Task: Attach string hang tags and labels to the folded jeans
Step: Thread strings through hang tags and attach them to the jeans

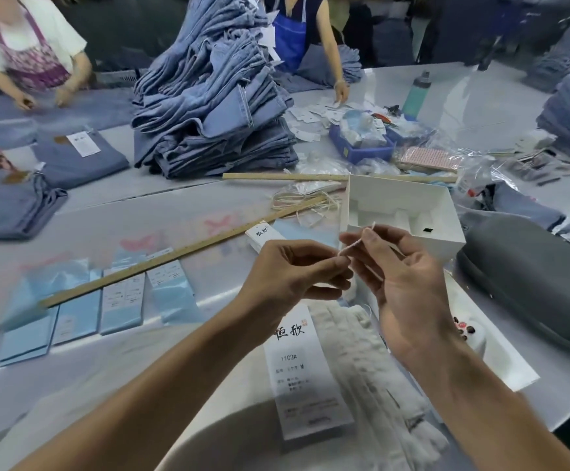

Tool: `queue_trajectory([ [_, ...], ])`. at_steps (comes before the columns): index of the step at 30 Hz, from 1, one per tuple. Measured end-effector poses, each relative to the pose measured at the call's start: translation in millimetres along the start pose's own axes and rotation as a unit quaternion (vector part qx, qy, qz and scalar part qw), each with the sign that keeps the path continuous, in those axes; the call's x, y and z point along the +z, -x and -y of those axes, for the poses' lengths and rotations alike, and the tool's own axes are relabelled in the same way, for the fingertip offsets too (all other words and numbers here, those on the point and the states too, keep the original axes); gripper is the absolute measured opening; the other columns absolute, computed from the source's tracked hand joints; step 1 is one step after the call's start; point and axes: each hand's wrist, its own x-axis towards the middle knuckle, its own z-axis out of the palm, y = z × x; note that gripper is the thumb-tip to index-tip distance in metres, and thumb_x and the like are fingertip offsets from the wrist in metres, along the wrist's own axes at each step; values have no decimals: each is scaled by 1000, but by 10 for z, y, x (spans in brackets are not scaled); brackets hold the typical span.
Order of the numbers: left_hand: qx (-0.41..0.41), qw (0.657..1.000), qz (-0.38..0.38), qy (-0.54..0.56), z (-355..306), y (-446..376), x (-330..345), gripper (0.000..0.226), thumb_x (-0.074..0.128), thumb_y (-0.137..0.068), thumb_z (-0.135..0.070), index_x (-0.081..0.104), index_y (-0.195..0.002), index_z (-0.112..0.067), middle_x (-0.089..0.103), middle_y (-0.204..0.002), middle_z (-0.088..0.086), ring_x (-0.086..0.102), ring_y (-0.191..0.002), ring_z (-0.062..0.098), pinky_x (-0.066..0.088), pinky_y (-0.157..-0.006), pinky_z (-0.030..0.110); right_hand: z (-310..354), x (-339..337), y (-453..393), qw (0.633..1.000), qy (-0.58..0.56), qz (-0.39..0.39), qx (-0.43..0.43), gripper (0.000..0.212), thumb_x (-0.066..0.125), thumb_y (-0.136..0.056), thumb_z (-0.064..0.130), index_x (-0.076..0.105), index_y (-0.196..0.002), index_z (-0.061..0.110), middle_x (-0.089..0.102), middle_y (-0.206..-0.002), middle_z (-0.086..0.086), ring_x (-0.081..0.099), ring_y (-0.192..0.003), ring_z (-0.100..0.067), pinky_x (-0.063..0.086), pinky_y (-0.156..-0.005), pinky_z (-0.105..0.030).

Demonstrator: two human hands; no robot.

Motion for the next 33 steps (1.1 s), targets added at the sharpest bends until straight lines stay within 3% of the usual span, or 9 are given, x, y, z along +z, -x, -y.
queue_trajectory([
  [5, 19, 999, -1, -47, 6, 94, -95, 14, 65, -94, -2, 75, -103, 5, 76, -88, 20, 74, -75, 23, 61, -62, 30, 9, -73, 14, 999, 29, -4, 17, 9, 66, -93, 15, 67, -102, 12, 78, -99, -11, 73, -92, -19, 55, -83, -28],
  [7, 35, 991, -9, -130, -4, 106, -123, 14, 61, -98, 0, 74, -101, 4, 73, -84, 19, 71, -71, 22, 62, -59, 35, -10, -152, 32, 998, 31, -15, 54, 24, 72, -85, 17, 69, -108, 11, 78, -101, -11, 74, -87, -17, 55, -79, -28],
  [10, 90, 929, -6, -359, -68, 91, -177, 18, 55, -103, -7, 71, -95, -6, 68, -78, 5, 66, -69, 21, 61, -54, 38, -73, -239, 107, 980, 172, -99, -11, 51, 81, -80, 24, 61, -126, 22, 71, -111, 4, 70, -99, -9, 54, -80, -23],
  [12, 115, 879, 22, -463, -160, 83, -191, 24, 50, -106, -12, 66, -89, -20, 64, -76, -8, 65, -68, 20, 58, -51, 38, -109, -228, 177, 929, 338, -51, -138, 59, 81, -81, 30, 55, -134, 29, 62, -120, 14, 61, -111, 0, 50, -88, -16],
  [15, 144, 823, 54, -547, -278, 77, -194, 30, 50, -106, -18, 55, -80, -33, 56, -65, -18, 61, -59, 11, 52, -48, 34, -182, -137, 204, 893, 399, 88, -188, 39, 77, -85, 32, 65, -122, 25, 71, -106, 18, 66, -103, 1, 51, -87, -15],
  [18, 152, 792, 43, -590, -315, 111, -202, 40, 52, -105, -24, 45, -69, -37, 49, -56, -20, 55, -55, 3, 48, -54, 31, -226, -78, 210, 883, 402, 102, -221, 15, 75, -87, 30, 73, -100, 23, 74, -88, 17, 70, -88, -2, 54, -79, -18],
  [21, 142, 766, 39, -626, -284, 166, -241, 43, 53, -106, -24, 39, -68, -40, 61, -66, -14, 57, -60, 4, 51, -59, 34, -293, -62, 205, 872, 411, 123, -237, 6, 74, -92, 20, 72, -96, 23, 74, -86, 17, 71, -86, -5, 52, -79, -17],
  [26, 107, 779, 41, -616, -192, 219, -349, 22, 50, -106, -31, 65, -90, -30, 70, -76, -14, 60, -70, 7, 52, -65, 35, -382, -53, 128, 907, 359, 162, -147, 21, 68, -95, 11, 71, -93, 31, 73, -86, 15, 68, -80, -7, 52, -72, -15],
  [33, 75, 793, 24, -604, -73, 238, -399, 28, 43, -107, -33, 55, -83, -31, 66, -73, -11, 59, -71, 7, 50, -63, 38, -456, -8, 50, 926, 315, 199, -65, 14, 64, -98, 18, 67, -89, 28, 64, -73, -6, 53, -64, -23, 47, -59, -35],
])
